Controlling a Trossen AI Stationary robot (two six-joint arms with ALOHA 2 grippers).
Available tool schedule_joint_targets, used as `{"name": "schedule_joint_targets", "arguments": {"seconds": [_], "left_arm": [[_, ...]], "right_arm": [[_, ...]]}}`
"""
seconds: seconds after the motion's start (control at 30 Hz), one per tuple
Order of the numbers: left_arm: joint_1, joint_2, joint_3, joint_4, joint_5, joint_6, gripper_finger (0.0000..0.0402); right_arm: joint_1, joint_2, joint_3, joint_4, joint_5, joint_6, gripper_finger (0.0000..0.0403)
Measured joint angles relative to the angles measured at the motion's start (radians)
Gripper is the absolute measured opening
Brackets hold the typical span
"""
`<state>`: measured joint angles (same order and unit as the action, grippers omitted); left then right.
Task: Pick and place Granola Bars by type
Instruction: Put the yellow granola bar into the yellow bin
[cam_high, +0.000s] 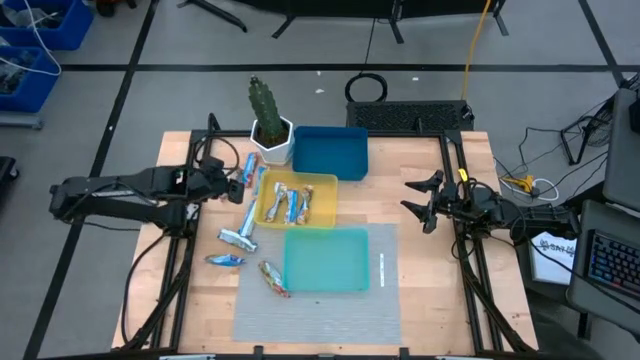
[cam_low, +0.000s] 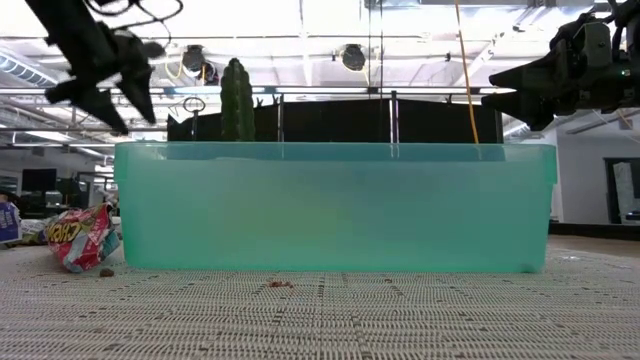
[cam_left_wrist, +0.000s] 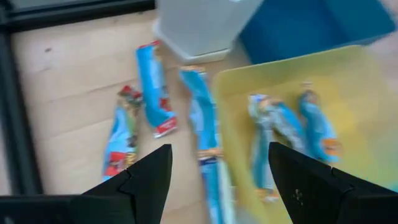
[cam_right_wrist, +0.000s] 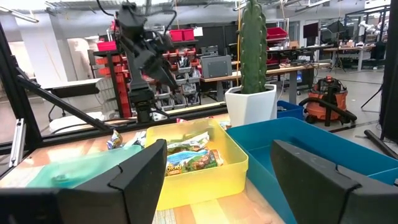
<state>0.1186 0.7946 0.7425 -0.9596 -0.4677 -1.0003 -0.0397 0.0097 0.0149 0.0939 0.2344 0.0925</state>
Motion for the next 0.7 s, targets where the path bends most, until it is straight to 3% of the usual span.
{"name": "schedule_joint_targets", "arguments": {"seconds": [0.4,0.7], "left_arm": [[0.253,0.058,-0.179,0.311,0.174,0.102,0.0271],[0.375,0.172,-0.19,0.363,0.276,0.165,0.0271]], "right_arm": [[0.0,0.0,0.0,0.0,0.0,0.0,0.0279],[0.0,0.0,0.0,0.0,0.0,0.0,0.0279]]}}
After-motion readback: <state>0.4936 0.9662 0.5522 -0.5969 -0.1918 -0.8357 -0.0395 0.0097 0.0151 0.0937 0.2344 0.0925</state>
